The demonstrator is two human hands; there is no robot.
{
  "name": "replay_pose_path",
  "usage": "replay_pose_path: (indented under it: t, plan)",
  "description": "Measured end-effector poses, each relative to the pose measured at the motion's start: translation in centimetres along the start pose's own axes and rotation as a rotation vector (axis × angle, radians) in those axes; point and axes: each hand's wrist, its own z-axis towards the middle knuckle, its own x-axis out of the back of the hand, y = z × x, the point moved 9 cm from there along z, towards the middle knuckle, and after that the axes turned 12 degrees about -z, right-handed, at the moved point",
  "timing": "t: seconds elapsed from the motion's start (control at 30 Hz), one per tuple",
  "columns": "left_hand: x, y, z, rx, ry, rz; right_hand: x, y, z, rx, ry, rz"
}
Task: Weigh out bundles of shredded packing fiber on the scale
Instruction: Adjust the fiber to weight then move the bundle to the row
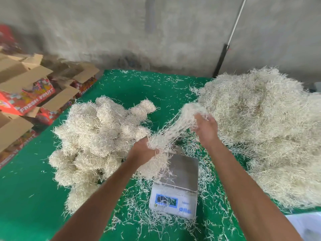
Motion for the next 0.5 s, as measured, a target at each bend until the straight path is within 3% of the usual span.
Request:
replay_pose_path:
  t: [0.1,0.3,0.5]
  plan:
    - [2.5,-3.2,0.0,0.085,0.098,-0.029,1.8,-1.0,0.8,-0.020,0.039,0.119]
    - [5.6,-7.0,0.3,0.254,0.276,-0.244,3.3,2.0,1.3,-0.036,0.107,0.006]
    - [7.4,-10.1,-0.2,0.495,0.481,-0.734,4.8,4.7,0.7,-0.137,0.176,0.130]
